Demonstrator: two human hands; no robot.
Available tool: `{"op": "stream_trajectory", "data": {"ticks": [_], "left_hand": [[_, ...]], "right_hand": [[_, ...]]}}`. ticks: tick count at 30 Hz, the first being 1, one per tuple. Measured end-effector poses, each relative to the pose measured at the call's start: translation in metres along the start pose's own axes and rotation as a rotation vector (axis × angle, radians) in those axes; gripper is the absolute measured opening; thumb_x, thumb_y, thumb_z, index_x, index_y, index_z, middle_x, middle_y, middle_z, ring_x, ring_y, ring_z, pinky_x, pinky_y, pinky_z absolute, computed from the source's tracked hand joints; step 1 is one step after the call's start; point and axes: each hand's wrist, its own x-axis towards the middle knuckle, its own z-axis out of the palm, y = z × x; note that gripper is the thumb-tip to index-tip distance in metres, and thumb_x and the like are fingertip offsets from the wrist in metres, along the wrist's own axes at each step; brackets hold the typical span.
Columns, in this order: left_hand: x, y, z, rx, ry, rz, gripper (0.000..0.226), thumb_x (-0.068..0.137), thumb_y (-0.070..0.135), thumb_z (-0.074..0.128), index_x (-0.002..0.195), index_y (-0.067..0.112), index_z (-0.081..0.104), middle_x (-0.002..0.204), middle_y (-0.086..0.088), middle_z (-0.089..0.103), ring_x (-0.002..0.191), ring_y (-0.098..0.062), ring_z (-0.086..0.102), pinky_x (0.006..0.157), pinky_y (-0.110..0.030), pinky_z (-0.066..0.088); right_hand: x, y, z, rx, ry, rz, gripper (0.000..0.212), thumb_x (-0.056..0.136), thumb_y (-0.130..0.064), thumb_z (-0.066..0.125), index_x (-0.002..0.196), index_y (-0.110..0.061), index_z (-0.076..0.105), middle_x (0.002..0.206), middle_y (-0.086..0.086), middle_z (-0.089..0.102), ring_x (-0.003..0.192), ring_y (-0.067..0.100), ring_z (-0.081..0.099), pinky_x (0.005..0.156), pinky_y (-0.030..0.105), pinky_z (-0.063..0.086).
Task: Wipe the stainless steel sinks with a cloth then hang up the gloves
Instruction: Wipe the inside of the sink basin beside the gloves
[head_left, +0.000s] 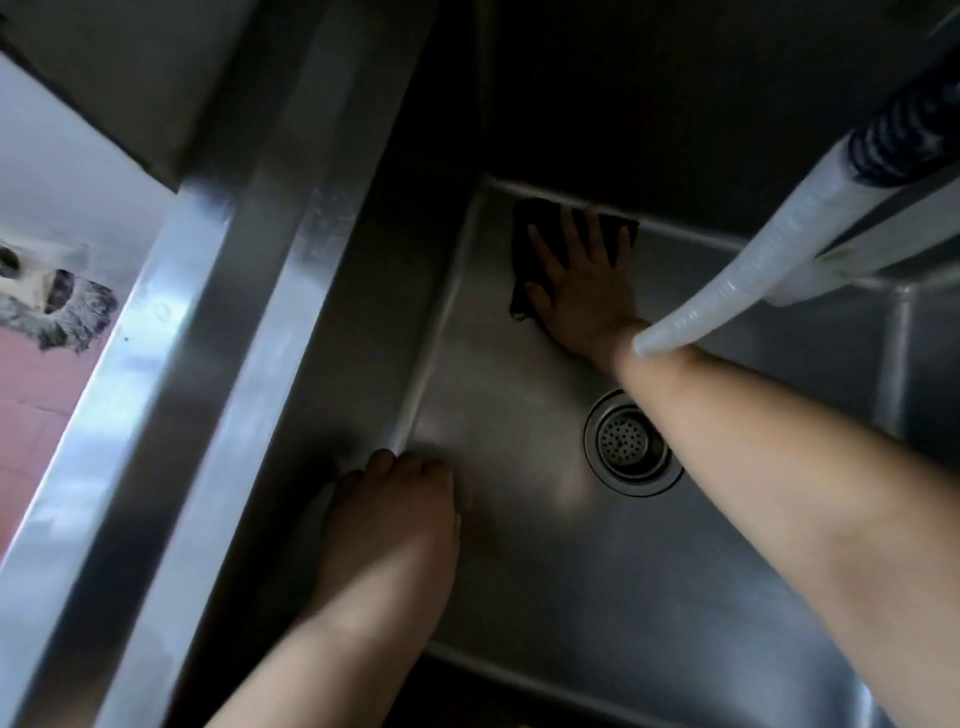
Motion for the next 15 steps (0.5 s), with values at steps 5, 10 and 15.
{"op": "stream_trajectory", "data": {"ticks": [5, 10, 15], "left_hand": [[-0.005, 0.000, -0.019, -0.054, 0.116, 0.024, 0.028, 0.089, 0.036, 0.043, 0.112, 0.025, 0.056, 0.115, 0.001, 0.058, 0.111, -0.024, 0.047, 0.089, -0.035, 0.039], [-0.023, -0.001, -0.057, -0.066, 0.263, 0.116, 0.014, 0.083, 0.030, 0.055, 0.092, 0.023, 0.062, 0.093, 0.002, 0.062, 0.090, -0.023, 0.058, 0.064, -0.032, 0.046], [-0.013, -0.018, -0.109, 0.035, 0.490, 0.301, 0.015, 0.076, 0.019, 0.066, 0.091, 0.017, 0.066, 0.084, -0.004, 0.065, 0.083, -0.030, 0.059, 0.064, -0.036, 0.047]], "right_hand": [[-0.082, -0.042, 0.010, 0.007, -0.072, -0.177, 0.068, 0.092, -0.053, 0.041, 0.150, -0.032, 0.012, 0.159, 0.011, 0.006, 0.145, 0.036, -0.001, 0.110, 0.057, -0.010], [-0.193, -0.081, 0.011, -0.012, -0.109, -0.413, 0.069, 0.082, -0.055, 0.051, 0.145, -0.032, 0.035, 0.151, 0.011, 0.033, 0.140, 0.037, 0.020, 0.106, 0.066, 0.011], [-0.244, -0.095, 0.010, -0.076, -0.239, -0.567, 0.073, 0.073, -0.066, 0.051, 0.140, -0.039, 0.040, 0.149, 0.005, 0.036, 0.137, 0.032, 0.023, 0.105, 0.060, 0.021]]}}
